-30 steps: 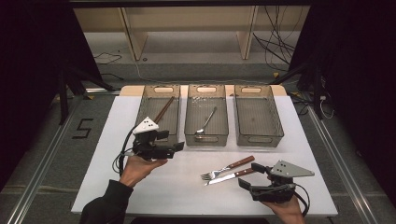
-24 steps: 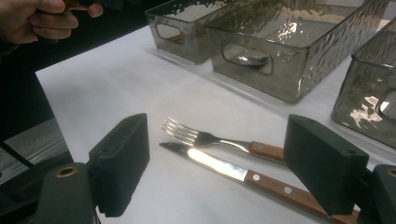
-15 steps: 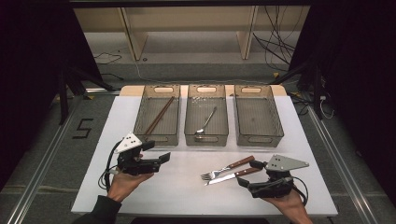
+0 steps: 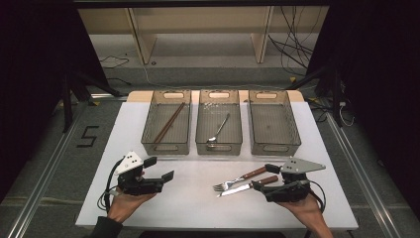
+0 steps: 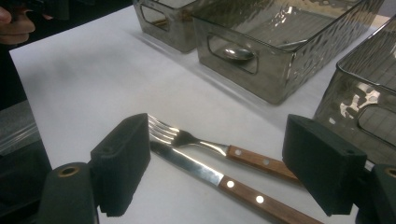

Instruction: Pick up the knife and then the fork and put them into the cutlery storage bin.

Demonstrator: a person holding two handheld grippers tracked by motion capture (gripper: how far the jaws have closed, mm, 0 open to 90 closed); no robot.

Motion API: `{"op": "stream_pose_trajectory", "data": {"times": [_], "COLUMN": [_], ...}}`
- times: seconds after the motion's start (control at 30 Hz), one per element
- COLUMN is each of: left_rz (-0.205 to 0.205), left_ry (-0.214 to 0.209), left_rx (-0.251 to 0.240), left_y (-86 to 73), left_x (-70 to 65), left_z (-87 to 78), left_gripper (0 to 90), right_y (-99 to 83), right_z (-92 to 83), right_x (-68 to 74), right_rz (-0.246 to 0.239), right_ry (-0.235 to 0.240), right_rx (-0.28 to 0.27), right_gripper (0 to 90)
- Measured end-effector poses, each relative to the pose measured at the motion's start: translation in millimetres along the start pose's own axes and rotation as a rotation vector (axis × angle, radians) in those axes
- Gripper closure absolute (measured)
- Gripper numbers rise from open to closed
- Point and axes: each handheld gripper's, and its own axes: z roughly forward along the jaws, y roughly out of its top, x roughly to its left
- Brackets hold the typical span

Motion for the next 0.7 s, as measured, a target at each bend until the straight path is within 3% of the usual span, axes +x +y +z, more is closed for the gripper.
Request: {"op": "stream_pose_trajectory", "data": {"times": [0.17,0.37,0.53,0.7], "left_rz": [-0.001,0.001,0.008,0.027], "left_ry": [0.006,0.013,0.014,0.014], "left_rx": [-0.011,-0.008,0.001,0.008], "left_y": [-3.6,-6.3,-9.1,-11.1], "left_x": [0.5,-0.6,-2.8,-6.3], "left_z": [-4.1,-3.9,-2.2,-1.4], "left_gripper": [16.2,16.1,16.1,16.1], "right_y": [5.1,15.0,26.3,33.5], "right_z": [1.3,1.4,4.1,9.7], "right_x": [-5.8,-12.2,-19.0,-22.0], "right_rz": [-0.01,-0.065,-0.14,-0.195], "right_ry": [0.003,-0.016,-0.001,0.006], "right_rx": [0.04,0.099,0.215,0.281], "right_gripper": [24.1,26.1,29.3,32.0]}}
